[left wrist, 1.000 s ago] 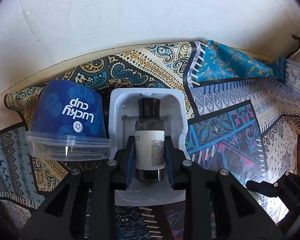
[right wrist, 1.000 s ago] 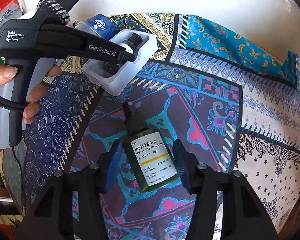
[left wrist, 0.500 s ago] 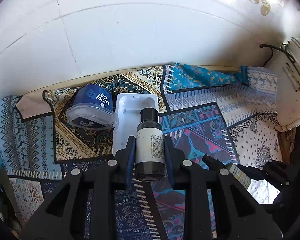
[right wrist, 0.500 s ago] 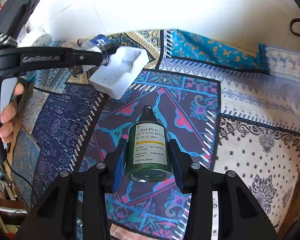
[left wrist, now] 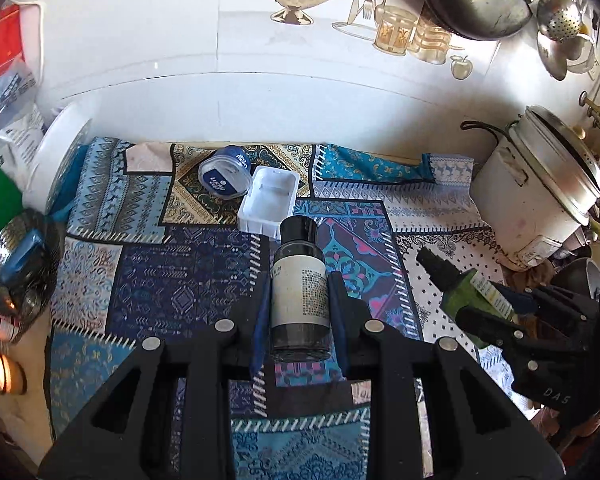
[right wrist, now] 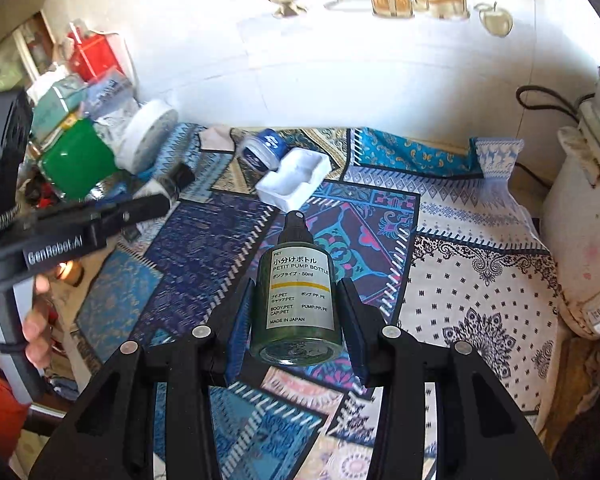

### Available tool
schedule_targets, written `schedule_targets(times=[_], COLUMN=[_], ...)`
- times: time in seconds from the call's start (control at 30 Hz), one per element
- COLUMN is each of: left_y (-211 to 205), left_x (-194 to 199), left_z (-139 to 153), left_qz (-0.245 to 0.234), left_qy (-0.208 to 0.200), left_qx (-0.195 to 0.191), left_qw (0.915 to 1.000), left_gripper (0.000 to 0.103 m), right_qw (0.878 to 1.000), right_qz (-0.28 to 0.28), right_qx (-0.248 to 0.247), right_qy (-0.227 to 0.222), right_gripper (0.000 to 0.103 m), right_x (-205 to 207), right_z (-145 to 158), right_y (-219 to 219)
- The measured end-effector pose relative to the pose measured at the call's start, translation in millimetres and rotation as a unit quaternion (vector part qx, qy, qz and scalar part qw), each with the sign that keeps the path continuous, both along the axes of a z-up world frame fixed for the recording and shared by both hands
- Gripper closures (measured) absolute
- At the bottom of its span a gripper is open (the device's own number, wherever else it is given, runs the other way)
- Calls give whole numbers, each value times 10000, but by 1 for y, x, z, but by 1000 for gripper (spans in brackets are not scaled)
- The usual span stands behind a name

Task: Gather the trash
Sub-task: 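Carry both bottles down over the floor bin with both tools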

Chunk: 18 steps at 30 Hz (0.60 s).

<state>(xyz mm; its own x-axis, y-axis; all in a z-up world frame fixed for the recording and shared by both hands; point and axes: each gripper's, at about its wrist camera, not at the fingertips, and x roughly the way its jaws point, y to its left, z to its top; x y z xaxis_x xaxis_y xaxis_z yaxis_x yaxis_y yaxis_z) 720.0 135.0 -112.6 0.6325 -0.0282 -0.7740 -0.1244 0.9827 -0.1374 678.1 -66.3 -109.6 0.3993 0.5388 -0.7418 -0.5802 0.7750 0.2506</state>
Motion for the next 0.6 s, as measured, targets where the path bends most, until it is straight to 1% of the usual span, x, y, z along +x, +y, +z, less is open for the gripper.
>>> schedule_targets(times=[0.1, 0.27, 0.33, 0.43, 0.5, 0.6], left_y=[-6, -13, -13, -12, -9, 0], left_x=[-37, -95, -117, -154, -182, -225], left_z=[8, 14, 11, 4, -4, -21], left_qz=[56, -36, -79, -206, -298, -410], left_qy=[-93, -170, -186, -168, -121, -3], left_qx=[61, 160, 203, 143, 157, 121], left_qw=[9999, 9997, 9996, 9995, 9994, 9991], left_gripper=[76, 76, 76, 76, 76, 76], right_qw=[9998, 9991, 9988, 9985, 9981, 9976], right_qz=[-18, -96, -165, -302, -443, -595], right_qx=[63, 223, 285, 309, 293, 346], right_qy=[-201, -355, -361, -348, -324, -124], right_gripper=[64, 64, 64, 64, 64, 64], right_x=[-29, -81, -100, -134, -161, -203], right_z=[17, 32, 32, 28, 22, 4], right_y=[-3, -3, -3, 1, 5, 14])
